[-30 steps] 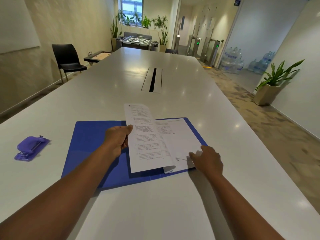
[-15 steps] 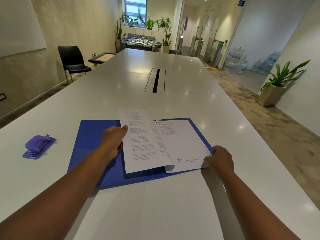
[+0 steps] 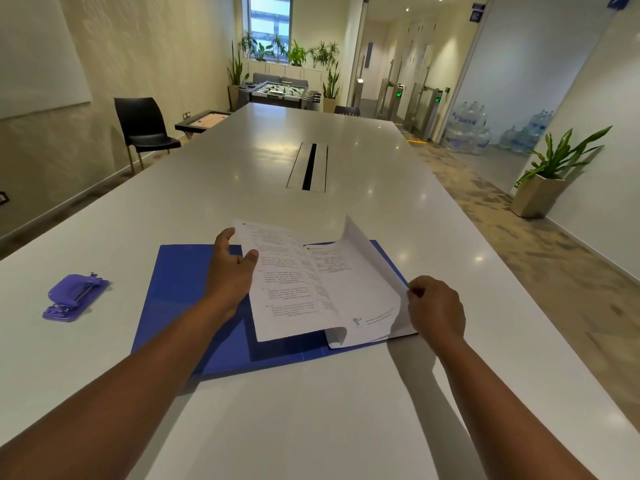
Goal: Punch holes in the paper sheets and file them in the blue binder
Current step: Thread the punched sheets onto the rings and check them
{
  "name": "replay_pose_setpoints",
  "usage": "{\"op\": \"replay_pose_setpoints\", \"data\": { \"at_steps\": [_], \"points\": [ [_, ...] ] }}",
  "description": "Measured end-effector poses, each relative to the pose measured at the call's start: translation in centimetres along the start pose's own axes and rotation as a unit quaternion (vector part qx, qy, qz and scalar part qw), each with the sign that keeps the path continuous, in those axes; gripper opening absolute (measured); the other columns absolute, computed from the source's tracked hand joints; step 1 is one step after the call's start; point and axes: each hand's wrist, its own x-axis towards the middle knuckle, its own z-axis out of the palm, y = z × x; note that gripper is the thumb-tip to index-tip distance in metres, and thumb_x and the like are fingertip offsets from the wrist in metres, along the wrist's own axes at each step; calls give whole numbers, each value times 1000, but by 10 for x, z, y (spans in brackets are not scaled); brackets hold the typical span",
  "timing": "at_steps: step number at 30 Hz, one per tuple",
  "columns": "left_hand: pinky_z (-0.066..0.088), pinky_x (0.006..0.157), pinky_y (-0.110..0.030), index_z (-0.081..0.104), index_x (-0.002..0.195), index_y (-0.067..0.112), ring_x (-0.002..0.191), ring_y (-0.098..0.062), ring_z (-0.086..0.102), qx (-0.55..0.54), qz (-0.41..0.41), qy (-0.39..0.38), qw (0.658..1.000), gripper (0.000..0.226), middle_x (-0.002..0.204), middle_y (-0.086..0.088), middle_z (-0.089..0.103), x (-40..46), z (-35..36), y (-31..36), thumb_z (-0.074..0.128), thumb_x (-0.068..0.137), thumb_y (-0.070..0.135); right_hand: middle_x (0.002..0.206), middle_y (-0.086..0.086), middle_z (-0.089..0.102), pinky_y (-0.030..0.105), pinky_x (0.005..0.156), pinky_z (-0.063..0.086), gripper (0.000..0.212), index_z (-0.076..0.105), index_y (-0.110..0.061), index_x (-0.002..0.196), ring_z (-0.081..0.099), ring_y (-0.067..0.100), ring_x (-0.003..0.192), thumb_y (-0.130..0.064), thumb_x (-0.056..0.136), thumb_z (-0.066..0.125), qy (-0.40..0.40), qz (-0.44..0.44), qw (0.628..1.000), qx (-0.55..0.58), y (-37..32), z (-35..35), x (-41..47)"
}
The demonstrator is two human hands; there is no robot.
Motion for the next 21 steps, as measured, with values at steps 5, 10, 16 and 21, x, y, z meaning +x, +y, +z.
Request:
{"op": "replay_pose_setpoints", "data": {
  "at_steps": [5,10,16,21],
  "points": [
    [53,67,-29,55,141,28,81,-20,64,21,39,-25,999,38,101,-10,70,2,-3,-2,55,104,19,82,2,67,31,57,41,15,63,-21,92,56,25,68,-17,100,51,28,-31,999,-1,-19,-3,-5],
    [46,69,-22,73,113,17,83,-8,58,34,40,-38,998,20,112,1,71,-1,-5,1,55,103,15,68,1,55,30,52,34,13,58,-16,90,45,26,56,-9,97,48,61,-97,988,-101,-32,-9,-11],
    [45,80,-18,72,116,14,105,-12,61,27,30,-43,998,20,110,6,67,-2,-5,0,57,102,12,74,0,54,33,59,32,19,57,-15,74,51,30,68,3,81,59,117,-145,972,-142,-38,-8,-18],
    [49,81,-22,74,114,17,96,-11,62,10,30,-26,999,20,109,6,71,-2,-7,-2,60,101,14,69,3,61,32,60,32,8,56,-15,91,47,26,58,-10,96,52,75,-149,982,-86,-48,-11,-24]
  ]
}}
